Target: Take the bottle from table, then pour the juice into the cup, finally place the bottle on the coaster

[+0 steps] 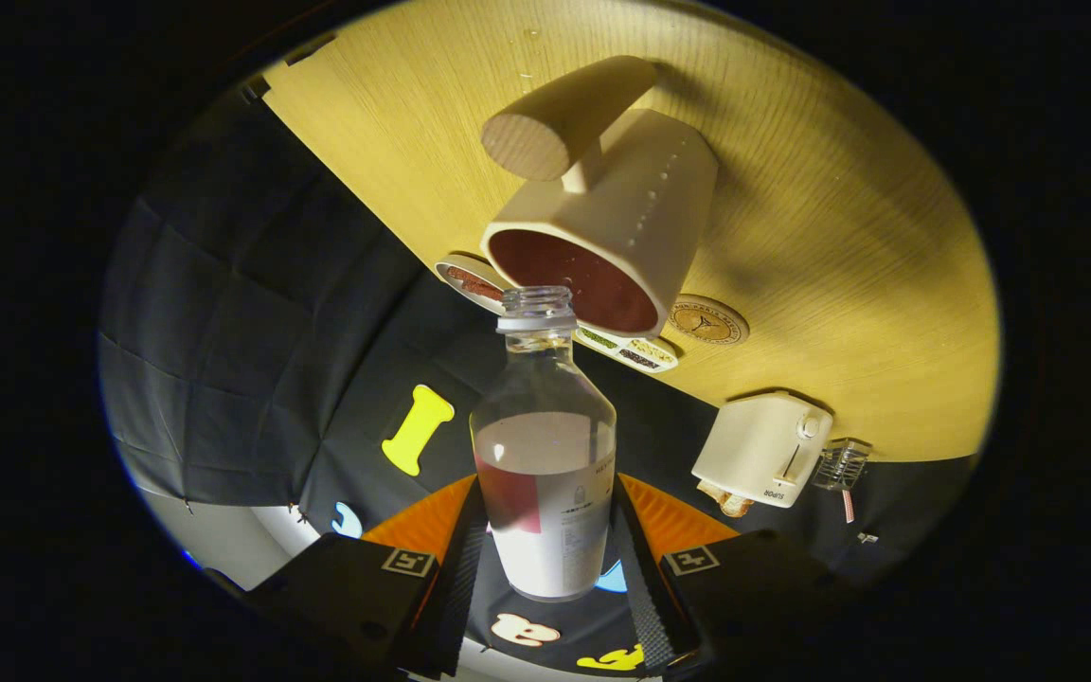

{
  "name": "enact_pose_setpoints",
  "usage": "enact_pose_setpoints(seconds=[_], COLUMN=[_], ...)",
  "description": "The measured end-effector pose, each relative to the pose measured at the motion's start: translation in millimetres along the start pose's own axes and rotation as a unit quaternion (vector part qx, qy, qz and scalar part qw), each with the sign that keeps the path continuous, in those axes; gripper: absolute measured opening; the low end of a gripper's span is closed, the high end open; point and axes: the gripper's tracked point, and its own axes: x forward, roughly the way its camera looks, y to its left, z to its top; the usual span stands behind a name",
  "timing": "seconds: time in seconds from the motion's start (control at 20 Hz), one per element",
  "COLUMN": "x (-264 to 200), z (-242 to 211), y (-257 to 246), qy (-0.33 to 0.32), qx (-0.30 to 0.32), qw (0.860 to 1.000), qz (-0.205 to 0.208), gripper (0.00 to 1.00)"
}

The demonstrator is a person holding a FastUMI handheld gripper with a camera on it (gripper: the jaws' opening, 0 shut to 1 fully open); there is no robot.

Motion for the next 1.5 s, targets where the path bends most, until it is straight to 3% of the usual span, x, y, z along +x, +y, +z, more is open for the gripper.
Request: enact_pose_setpoints(seconds=[0.25,0.45,0.65,0.8,0.9,1.0,1.2,1.4,1.5], x=[-3,-11,-21,-24,-28,-27,-35,-38,-36], z=[0,-10,-22,-31,-35,-27,-10,-23,-43], y=[-11,-20,-37,-46,-46,-53,-51,-46,-48], qy=[-0.004,-0.001,0.013,0.005,-0.014,-0.055,-0.122,-0.138,-0.13], qx=[-0.045,-0.159,-0.301,-0.41,-0.496,-0.589,-0.754,-0.856,-0.9], qw=[0.999,0.987,0.953,0.912,0.868,0.806,0.646,0.499,0.415], qz=[0.002,0.014,0.021,0.025,0.027,0.014,-0.015,-0.01,0.004], gripper=[0.72,0.72,0.72,0.72,0.72,0.72,0.72,0.73,0.73])
